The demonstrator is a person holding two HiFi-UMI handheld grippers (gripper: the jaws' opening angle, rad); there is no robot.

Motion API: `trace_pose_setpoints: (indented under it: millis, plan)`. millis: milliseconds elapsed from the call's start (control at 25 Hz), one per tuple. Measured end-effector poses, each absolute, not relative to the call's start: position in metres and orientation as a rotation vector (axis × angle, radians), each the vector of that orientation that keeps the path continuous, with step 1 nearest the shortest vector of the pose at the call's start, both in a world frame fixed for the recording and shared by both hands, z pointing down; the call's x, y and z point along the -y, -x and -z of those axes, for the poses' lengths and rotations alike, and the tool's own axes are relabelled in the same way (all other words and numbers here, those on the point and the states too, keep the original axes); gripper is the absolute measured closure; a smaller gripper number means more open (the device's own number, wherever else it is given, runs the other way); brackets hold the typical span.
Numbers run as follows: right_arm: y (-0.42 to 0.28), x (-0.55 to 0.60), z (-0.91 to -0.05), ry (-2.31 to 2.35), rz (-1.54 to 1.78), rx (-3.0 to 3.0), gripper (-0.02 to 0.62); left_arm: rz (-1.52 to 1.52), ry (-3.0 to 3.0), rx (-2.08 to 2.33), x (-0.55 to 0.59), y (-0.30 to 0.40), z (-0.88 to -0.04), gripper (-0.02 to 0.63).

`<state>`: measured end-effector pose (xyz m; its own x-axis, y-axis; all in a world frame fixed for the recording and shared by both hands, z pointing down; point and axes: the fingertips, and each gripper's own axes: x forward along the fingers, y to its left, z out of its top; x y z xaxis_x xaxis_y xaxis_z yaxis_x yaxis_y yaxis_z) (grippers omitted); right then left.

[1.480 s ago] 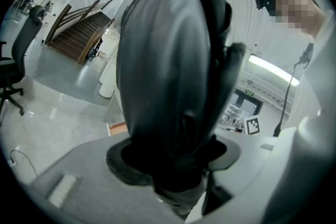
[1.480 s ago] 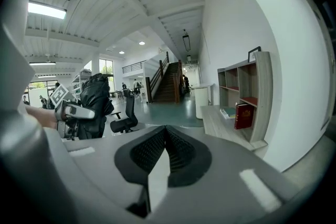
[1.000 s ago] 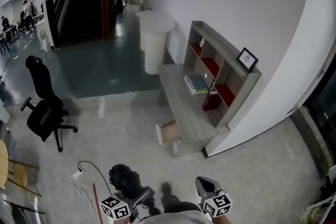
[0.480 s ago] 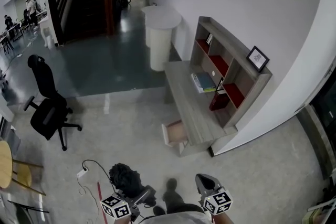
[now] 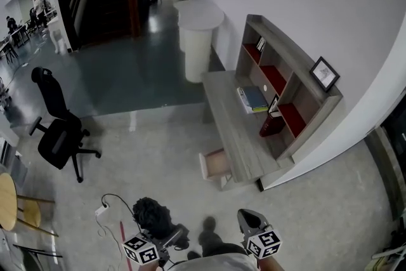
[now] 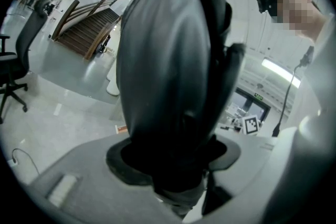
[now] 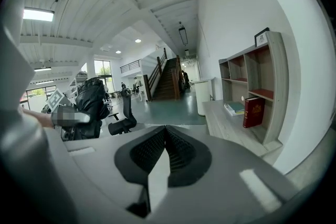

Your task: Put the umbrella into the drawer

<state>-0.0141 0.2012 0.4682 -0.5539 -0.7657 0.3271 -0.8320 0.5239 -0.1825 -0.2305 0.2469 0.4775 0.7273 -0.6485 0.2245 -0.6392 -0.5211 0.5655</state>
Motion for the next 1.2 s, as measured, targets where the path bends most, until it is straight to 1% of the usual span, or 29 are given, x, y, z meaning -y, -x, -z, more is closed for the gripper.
trace_pose_setpoints:
  millis: [320, 880, 1200]
  plan:
    - [0.008, -0.124, -0.475, -1.347, -0.492, 2.559, 0.589, -0.016, -2.296, 0.975, -0.178, 0.224, -0.488, 0.351]
    - [-0.041, -0.001, -0.495, -1.350, -0.561, 2.559, 0.589, -0.096, -2.271, 0.985, -0.060, 0.182, -0.506, 0.351]
    - [-0.059, 0.038, -0.511, -1.360, -0.598, 2.543, 0.589, -0.124, -2.266, 0.954, -0.021, 0.161, -0.518, 0.351]
